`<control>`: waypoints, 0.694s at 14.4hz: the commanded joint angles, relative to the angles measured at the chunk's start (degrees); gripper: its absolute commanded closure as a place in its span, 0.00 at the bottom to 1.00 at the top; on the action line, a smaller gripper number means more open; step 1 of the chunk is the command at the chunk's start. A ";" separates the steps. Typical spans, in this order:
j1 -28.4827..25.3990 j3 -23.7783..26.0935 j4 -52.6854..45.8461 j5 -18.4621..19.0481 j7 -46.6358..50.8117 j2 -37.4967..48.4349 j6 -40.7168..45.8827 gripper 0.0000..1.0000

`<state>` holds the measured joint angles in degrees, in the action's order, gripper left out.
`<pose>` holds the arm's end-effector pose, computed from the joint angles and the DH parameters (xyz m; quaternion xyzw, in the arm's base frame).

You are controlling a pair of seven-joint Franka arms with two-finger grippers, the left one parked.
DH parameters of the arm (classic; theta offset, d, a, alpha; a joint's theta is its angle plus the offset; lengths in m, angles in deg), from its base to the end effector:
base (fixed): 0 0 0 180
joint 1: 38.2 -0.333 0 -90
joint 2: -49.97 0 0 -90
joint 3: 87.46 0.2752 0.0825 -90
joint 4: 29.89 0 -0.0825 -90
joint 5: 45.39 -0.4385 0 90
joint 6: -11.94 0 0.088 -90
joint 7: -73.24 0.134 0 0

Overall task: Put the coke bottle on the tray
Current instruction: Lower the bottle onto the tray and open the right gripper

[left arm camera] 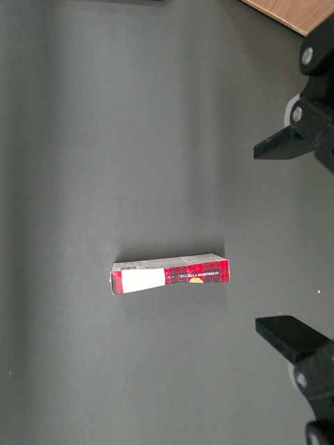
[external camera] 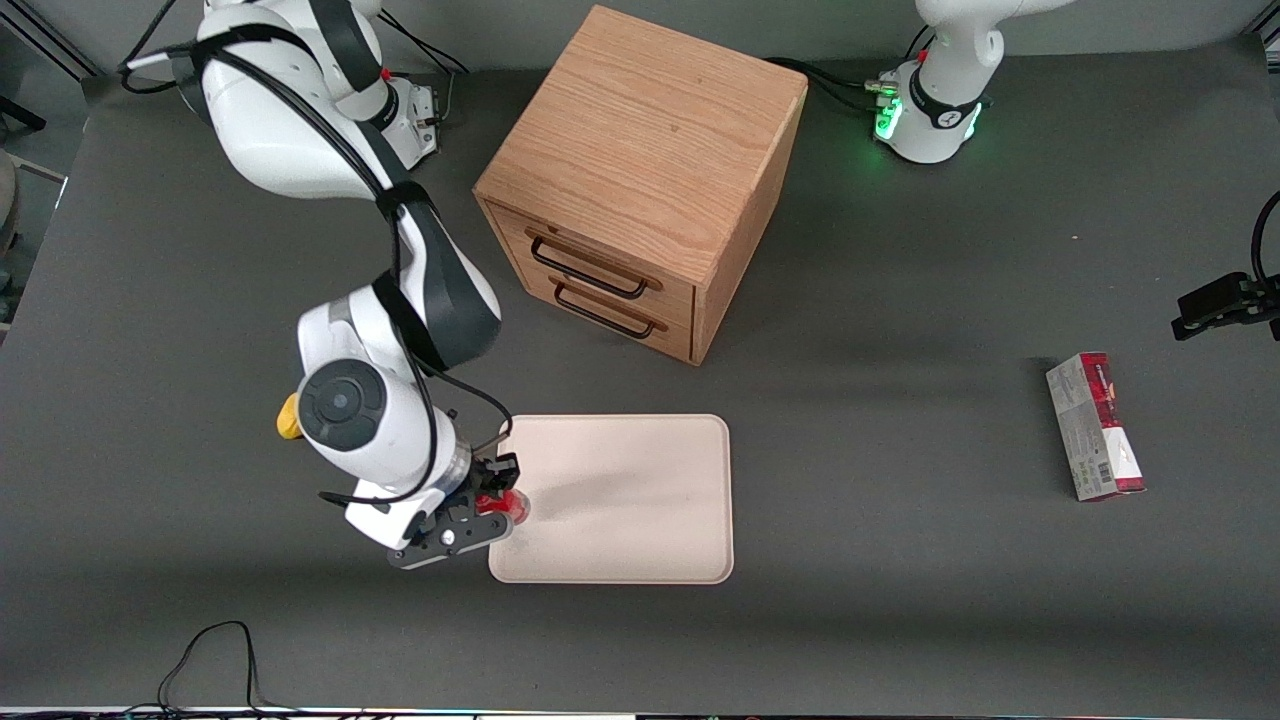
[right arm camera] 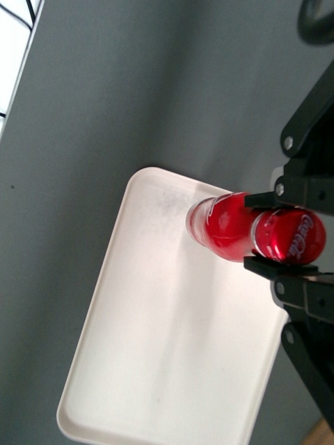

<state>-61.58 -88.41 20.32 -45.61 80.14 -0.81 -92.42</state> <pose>0.7443 0.3127 0.3119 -0.9900 -0.1378 -0.0296 0.0031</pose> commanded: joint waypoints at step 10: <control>0.18 0.33 -1.34 0.48 1.27 -4.95 -5.07 0.12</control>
<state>-61.54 -88.41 20.31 -45.61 80.15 -5.35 -97.18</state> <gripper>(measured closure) 0.643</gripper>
